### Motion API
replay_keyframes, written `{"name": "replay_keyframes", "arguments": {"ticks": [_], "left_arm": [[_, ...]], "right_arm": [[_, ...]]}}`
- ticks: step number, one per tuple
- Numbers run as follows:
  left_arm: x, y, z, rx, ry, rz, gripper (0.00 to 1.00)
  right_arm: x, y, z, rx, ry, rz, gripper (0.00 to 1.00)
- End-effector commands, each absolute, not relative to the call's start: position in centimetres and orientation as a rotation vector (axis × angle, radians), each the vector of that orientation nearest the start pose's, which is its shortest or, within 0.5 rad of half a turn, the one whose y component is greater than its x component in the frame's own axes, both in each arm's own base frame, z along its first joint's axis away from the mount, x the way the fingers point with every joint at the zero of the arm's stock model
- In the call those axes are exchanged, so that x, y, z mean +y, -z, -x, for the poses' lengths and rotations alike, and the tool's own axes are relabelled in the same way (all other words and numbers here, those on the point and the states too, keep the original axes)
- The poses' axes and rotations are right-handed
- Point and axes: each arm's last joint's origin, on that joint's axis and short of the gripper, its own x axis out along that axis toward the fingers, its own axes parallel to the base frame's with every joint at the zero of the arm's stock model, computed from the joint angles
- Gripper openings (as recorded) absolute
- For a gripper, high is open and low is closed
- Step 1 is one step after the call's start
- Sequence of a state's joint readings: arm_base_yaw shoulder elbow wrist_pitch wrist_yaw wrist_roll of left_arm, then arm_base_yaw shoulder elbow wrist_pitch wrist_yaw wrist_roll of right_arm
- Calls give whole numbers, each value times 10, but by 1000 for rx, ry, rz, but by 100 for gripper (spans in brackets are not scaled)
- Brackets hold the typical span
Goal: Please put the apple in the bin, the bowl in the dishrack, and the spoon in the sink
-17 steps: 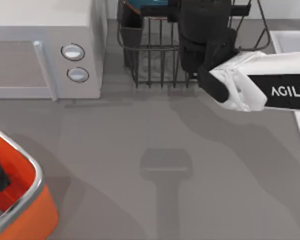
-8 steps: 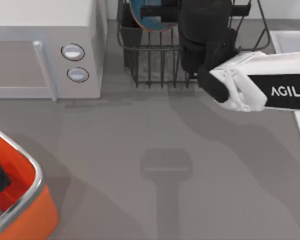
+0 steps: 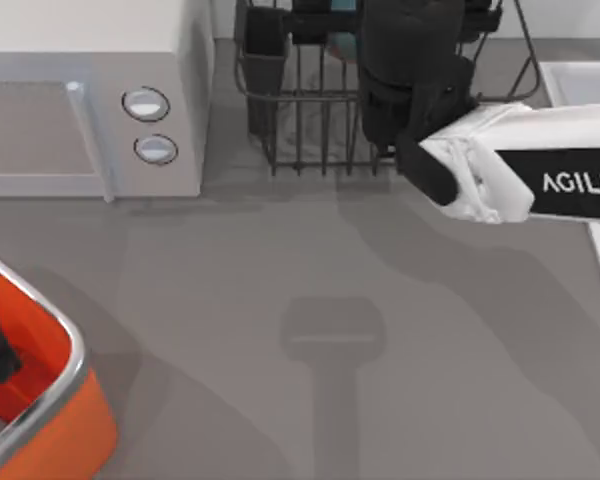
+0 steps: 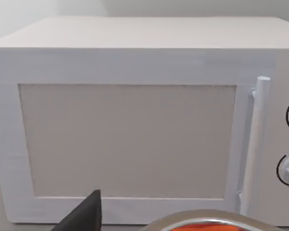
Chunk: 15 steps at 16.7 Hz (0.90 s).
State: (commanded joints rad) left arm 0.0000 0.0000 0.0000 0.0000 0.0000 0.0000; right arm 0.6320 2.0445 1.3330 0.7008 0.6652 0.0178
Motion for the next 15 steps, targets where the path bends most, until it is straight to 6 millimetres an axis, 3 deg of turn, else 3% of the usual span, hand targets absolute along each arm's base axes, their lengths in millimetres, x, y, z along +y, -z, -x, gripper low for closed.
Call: {"name": "replay_keyframes", "arguments": {"ticks": [6, 8, 12, 15], "left_arm": [[-1, -160, -106, 0, 0, 0, 100], [-1, -160, -106, 0, 0, 0, 100], [-1, -160, -106, 0, 0, 0, 100], [-1, -160, -106, 0, 0, 0, 100]], "right_arm": [[263, -219, -382, 0, 8, 0, 100], [255, -222, -379, 3, -6, -2, 100], [209, -239, -359, 27, -61, -3, 100], [154, -255, -322, 57, -100, 5, 100]]}}
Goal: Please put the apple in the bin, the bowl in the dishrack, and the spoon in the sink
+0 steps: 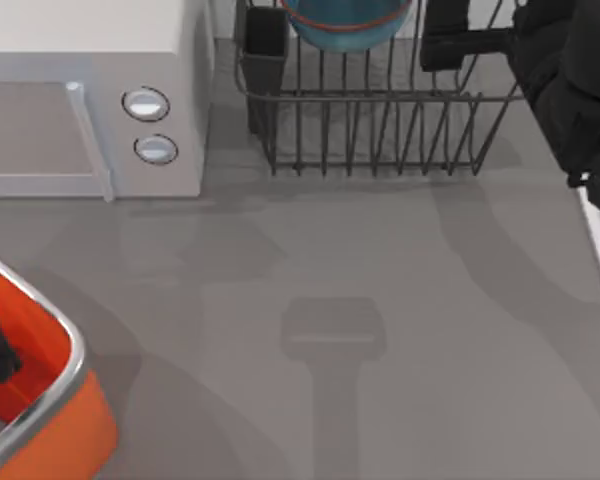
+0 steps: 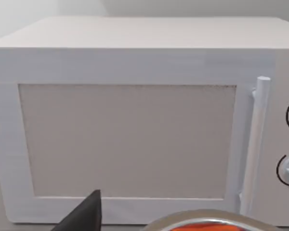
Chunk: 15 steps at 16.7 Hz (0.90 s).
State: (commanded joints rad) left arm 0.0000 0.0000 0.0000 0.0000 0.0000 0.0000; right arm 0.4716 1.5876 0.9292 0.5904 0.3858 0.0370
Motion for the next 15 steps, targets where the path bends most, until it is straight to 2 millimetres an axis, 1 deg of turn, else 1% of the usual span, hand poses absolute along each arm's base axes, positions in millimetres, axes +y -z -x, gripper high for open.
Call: {"name": "replay_keyframes", "arguments": {"ticks": [2, 4, 6, 8, 9, 11, 13, 15], "left_arm": [[-1, -160, -106, 0, 0, 0, 100], [-1, -160, -106, 0, 0, 0, 100], [-1, -160, -106, 0, 0, 0, 100], [-1, -160, -106, 0, 0, 0, 100], [-1, -160, -106, 0, 0, 0, 100], [-1, -160, -106, 0, 0, 0, 100], [-1, -160, -106, 0, 0, 0, 100], [-1, -160, -106, 0, 0, 0, 100]], "right_arm": [[114, -259, -286, 81, -117, 14, 100], [78, -255, -242, 96, -125, 21, 100], [50, -242, -198, 96, -124, 24, 100], [30, -224, -162, 82, -113, 25, 100], [23, -213, -148, 74, -104, 25, 100], [13, -193, -128, 59, -81, 22, 100], [6, -175, -116, 46, -55, 17, 100], [2, -165, -110, 28, -29, 10, 100]]}}
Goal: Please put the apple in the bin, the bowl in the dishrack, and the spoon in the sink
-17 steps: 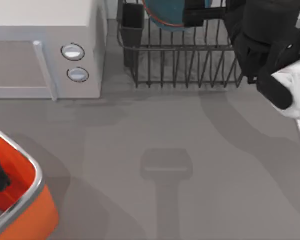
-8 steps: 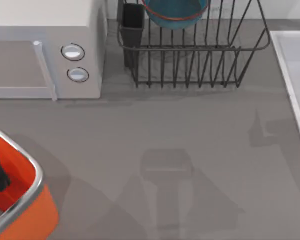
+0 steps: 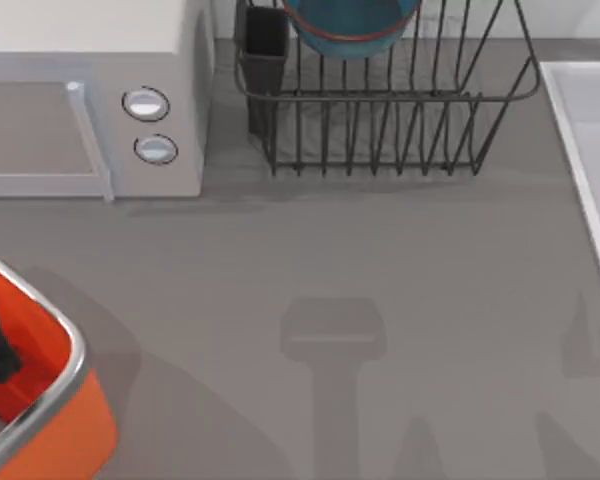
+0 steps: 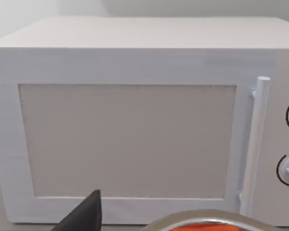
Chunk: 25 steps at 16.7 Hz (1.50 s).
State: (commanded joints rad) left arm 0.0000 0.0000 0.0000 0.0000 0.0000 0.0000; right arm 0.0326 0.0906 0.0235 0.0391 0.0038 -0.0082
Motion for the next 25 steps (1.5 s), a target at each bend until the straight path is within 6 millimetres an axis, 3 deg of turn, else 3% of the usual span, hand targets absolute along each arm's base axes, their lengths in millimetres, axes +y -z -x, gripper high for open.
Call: {"name": "replay_keyframes", "arguments": {"ticks": [9, 12, 19, 25], "left_arm": [[-1, -160, -106, 0, 0, 0, 100], [-1, -160, -106, 0, 0, 0, 100], [-1, -160, -106, 0, 0, 0, 100], [-1, -160, -106, 0, 0, 0, 100]], "right_arm": [[-1, -161, -106, 0, -2, 1, 100], [-4, -168, -107, 72, 25, 65, 100], [-23, -192, -127, 597, 16, 475, 100], [-52, -195, -160, 1114, -332, 797, 100]]}}
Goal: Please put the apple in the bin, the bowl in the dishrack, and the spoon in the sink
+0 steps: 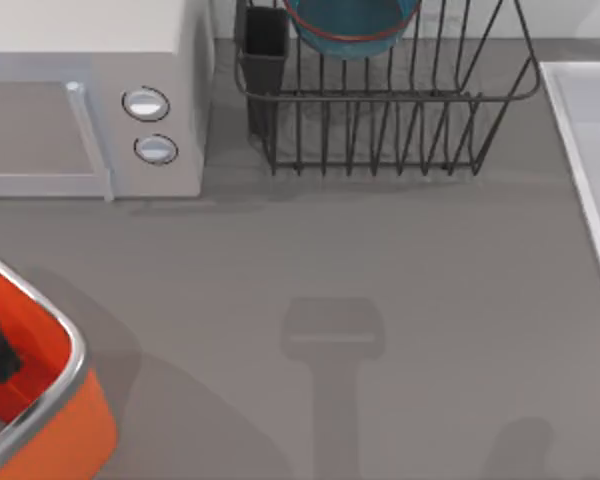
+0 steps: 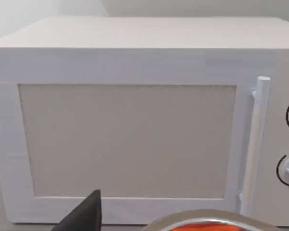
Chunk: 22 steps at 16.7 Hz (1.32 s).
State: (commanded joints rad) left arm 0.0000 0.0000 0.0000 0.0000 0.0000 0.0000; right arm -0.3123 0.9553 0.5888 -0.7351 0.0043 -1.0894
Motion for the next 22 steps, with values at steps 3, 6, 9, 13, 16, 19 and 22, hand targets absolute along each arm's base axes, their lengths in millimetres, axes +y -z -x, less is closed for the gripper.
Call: {"name": "replay_keyframes", "arguments": {"ticks": [3, 6, 9, 13, 16, 19, 22], "left_arm": [[-1, -160, -106, 0, 0, 0, 100], [-1, -160, -106, 0, 0, 0, 100], [-1, -160, -106, 0, 0, 0, 100], [-1, -160, -106, 0, 0, 0, 100], [-1, -160, -106, 0, 0, 0, 100], [-1, -160, -106, 0, 0, 0, 100], [-1, -160, -106, 0, 0, 0, 100]], "right_arm": [[-69, -193, -176, 1280, -567, 858, 100], [-85, -192, -188, 1370, -748, 860, 100], [-94, -193, -193, 1404, -830, 845, 100], [-94, -193, -194, 1406, -834, 843, 100], [-93, -189, -194, 1406, -836, 843, 100], [-95, -166, -197, 1410, -839, 838, 100], [-97, -133, -200, 1398, -824, 851, 100]]}}
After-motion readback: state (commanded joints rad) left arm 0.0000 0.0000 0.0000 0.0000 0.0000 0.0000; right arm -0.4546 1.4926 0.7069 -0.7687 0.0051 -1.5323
